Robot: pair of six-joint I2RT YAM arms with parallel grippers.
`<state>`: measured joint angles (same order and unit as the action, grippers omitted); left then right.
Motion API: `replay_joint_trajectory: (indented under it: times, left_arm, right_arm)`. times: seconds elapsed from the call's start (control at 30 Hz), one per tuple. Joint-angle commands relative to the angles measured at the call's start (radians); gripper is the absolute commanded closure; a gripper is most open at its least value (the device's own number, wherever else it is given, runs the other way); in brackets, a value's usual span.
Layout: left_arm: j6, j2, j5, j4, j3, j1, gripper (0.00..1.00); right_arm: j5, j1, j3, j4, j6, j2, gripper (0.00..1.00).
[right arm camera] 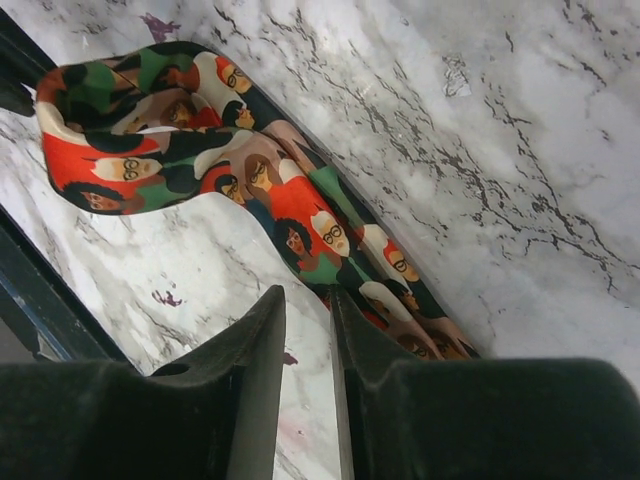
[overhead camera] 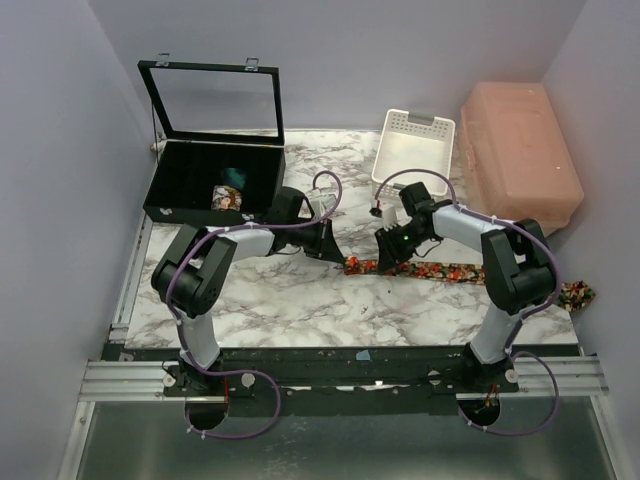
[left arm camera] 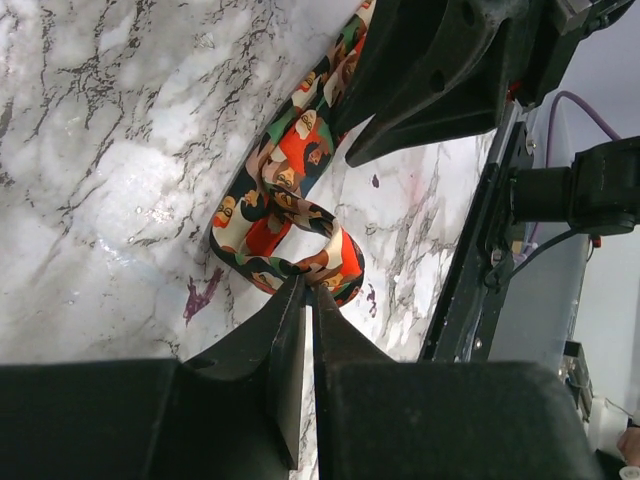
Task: Roll the ties
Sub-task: Roll the tie at the center of the board.
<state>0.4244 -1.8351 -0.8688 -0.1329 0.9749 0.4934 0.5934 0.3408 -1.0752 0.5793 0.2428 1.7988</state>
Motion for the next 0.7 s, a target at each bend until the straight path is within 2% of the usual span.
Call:
replay_joint_trajectory:
  times: [0.0,0.03,0.23,0.4,0.67]
  left_arm:
    - [0.004,0.019,-0.014,-0.012,-0.002,0.007,0.90]
    - [0.008,0.016,-0.013,-0.014,-0.003,0.007,0.90]
    - [0.017,-0.008,-0.008,-0.016,0.023,0.012,0.90]
    - [0.027,-0.040,-0.007,-0.015,0.064,0.046,0.89]
    - [0.048,-0.104,-0.007,-0.003,0.143,0.084,0.90]
  right_arm:
    - [0.056,-0.004,-0.034,0.039,0.005,-0.043,0.70]
    - [0.074,-0.008,-0.040,0.045,0.003,-0.054,0.68]
    - [0.251,-0.008,-0.105,0.081,-0.062,-0.058,0.39]
    - [0.294,-0.008,-0.122,0.081,-0.122,-0.020,0.33]
    - [0.255,-0.008,-0.120,0.068,-0.128,0.045,0.36]
